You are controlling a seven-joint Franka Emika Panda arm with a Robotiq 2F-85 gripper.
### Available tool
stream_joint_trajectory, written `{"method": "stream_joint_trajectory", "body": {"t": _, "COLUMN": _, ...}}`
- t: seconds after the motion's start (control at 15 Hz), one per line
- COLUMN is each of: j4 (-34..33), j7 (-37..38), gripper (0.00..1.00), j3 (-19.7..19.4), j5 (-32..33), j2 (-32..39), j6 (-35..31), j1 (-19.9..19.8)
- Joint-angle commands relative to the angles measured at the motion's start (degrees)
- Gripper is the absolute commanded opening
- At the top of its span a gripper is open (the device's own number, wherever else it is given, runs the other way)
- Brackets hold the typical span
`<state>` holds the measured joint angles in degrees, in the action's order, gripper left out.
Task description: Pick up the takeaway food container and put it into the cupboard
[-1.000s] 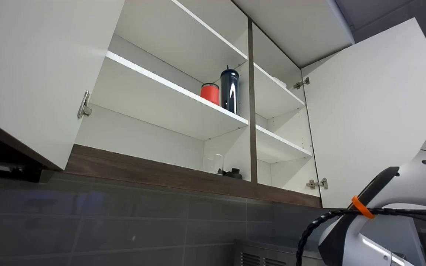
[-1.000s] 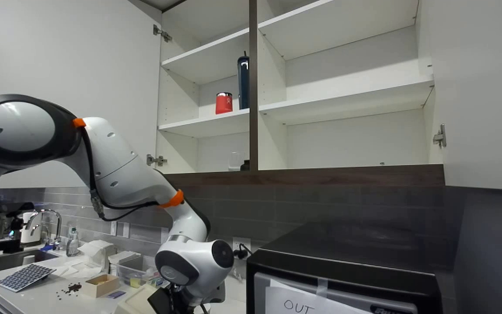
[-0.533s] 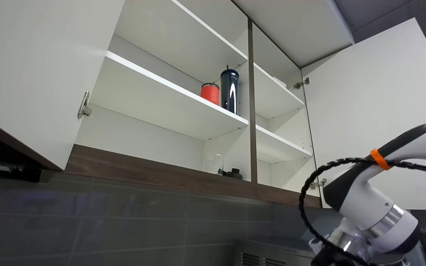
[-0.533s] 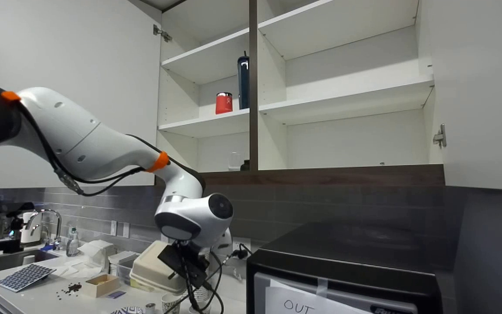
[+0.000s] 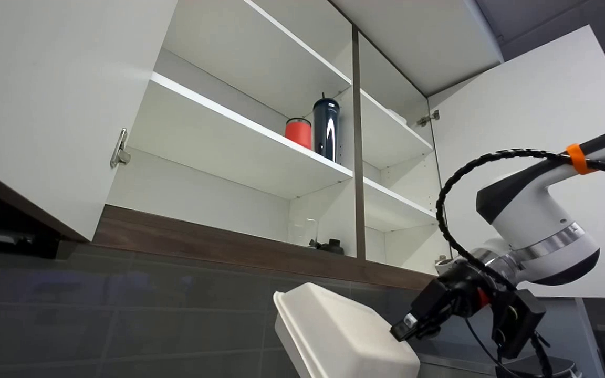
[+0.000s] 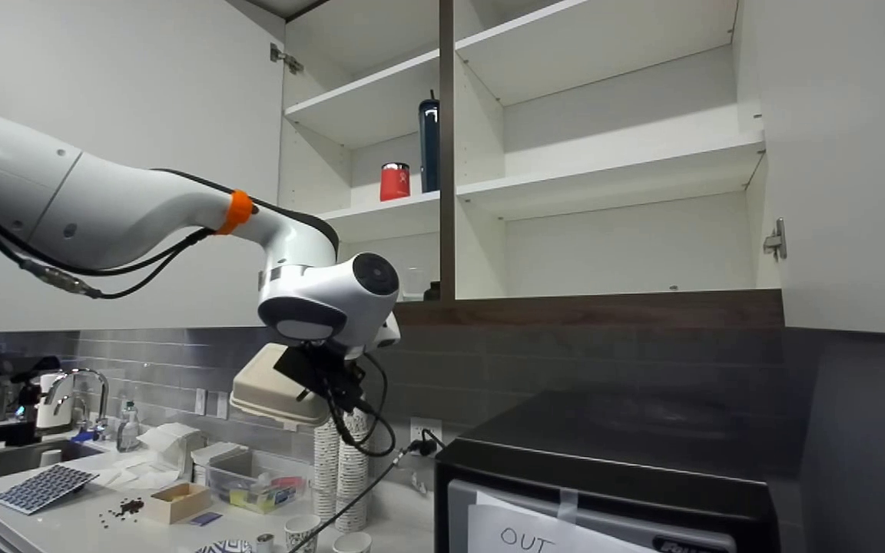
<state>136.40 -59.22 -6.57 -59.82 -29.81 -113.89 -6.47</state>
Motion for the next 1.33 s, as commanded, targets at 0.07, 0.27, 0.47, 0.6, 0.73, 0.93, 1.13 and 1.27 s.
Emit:
{"method": "stream_joint_trajectory", "body": {"t": 0.07, "j4": 0.3, "j7": 0.1, "gripper": 0.13, "j3": -0.6, "j5": 0.3, "j2": 0.4, "j6": -0.2, "j1": 0.6}}
{"method": "stream_joint_trajectory", "body": {"t": 0.27, "j4": 0.1, "j7": -0.1, "gripper": 0.03, "j3": -0.6, "j5": -0.5, "j2": 0.4, "j6": -0.4, "j1": 0.7}}
{"method": "stream_joint_trajectory", "body": {"t": 0.47, "j4": -3.5, "j7": -0.1, "gripper": 0.03, "j3": -0.5, "j5": -2.1, "j2": -1.3, "j6": 0.1, "j1": 1.4}}
{"method": "stream_joint_trajectory", "body": {"t": 0.6, "j4": -6.6, "j7": 0.1, "gripper": 0.03, "j3": 0.2, "j5": -3.4, "j2": -1.9, "j6": -1.0, "j1": 2.0}}
{"method": "stream_joint_trajectory", "body": {"t": 0.73, "j4": -9.8, "j7": -0.5, "gripper": 0.03, "j3": 0.7, "j5": -4.3, "j2": -1.8, "j6": -1.6, "j1": 2.7}}
{"method": "stream_joint_trajectory", "body": {"t": 0.93, "j4": -13.4, "j7": -0.6, "gripper": 0.03, "j3": 2.0, "j5": -4.6, "j2": -1.5, "j6": -4.0, "j1": 3.2}}
{"method": "stream_joint_trajectory", "body": {"t": 1.13, "j4": -12.7, "j7": -0.2, "gripper": 0.13, "j3": 0.9, "j5": -3.4, "j2": -1.9, "j6": -2.1, "j1": 3.3}}
{"method": "stream_joint_trajectory", "body": {"t": 1.27, "j4": -12.6, "j7": -0.2, "gripper": 0.13, "j3": 0.7, "j5": -3.5, "j2": -1.8, "j6": -2.1, "j1": 3.3}}
